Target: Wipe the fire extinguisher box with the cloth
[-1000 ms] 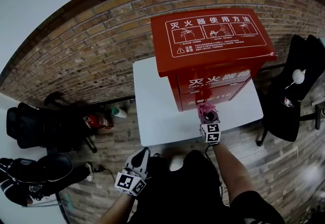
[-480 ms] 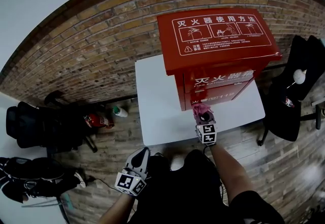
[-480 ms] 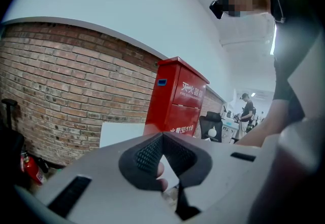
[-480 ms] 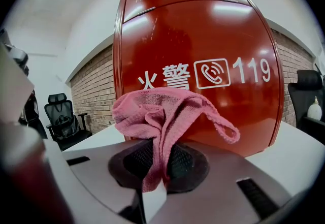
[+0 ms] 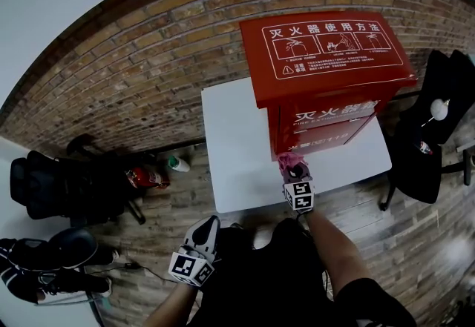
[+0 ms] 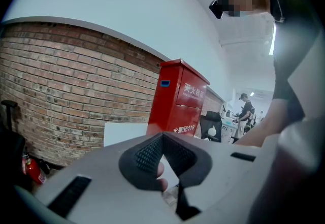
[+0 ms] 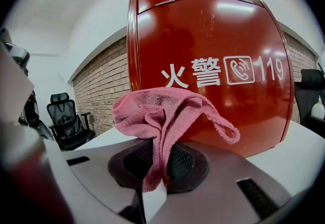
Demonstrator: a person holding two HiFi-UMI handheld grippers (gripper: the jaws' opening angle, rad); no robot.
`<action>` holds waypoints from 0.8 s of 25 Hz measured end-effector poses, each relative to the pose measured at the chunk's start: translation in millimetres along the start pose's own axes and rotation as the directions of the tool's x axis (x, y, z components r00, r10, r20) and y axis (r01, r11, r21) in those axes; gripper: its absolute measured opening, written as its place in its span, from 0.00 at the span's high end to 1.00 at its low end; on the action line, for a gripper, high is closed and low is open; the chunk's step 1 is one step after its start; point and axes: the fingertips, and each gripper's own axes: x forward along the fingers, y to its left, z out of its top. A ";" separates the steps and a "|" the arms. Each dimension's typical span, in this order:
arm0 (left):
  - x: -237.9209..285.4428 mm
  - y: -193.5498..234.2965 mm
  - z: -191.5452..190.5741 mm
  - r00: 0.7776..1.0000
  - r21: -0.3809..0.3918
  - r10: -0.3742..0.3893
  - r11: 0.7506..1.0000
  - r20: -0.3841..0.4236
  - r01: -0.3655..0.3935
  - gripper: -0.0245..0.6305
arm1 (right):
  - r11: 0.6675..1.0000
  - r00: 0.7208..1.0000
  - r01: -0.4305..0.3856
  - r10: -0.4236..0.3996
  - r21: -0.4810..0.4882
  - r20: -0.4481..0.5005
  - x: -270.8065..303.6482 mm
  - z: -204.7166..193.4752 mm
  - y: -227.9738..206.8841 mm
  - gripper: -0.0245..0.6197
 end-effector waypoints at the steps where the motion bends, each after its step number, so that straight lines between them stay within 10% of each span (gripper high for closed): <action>1: -1.9 2.5 0.9 1.000 0.000 0.001 1.000 0.000 -0.001 0.94 | 1.000 1.000 0.001 -0.001 0.002 -0.001 0.8 -0.1 2.2 0.87; 20: -11.5 47.5 10.9 0.998 0.038 -0.070 0.997 -0.003 0.070 0.94 | 0.999 1.000 0.028 -0.027 0.017 -0.014 16.2 -3.7 41.9 0.87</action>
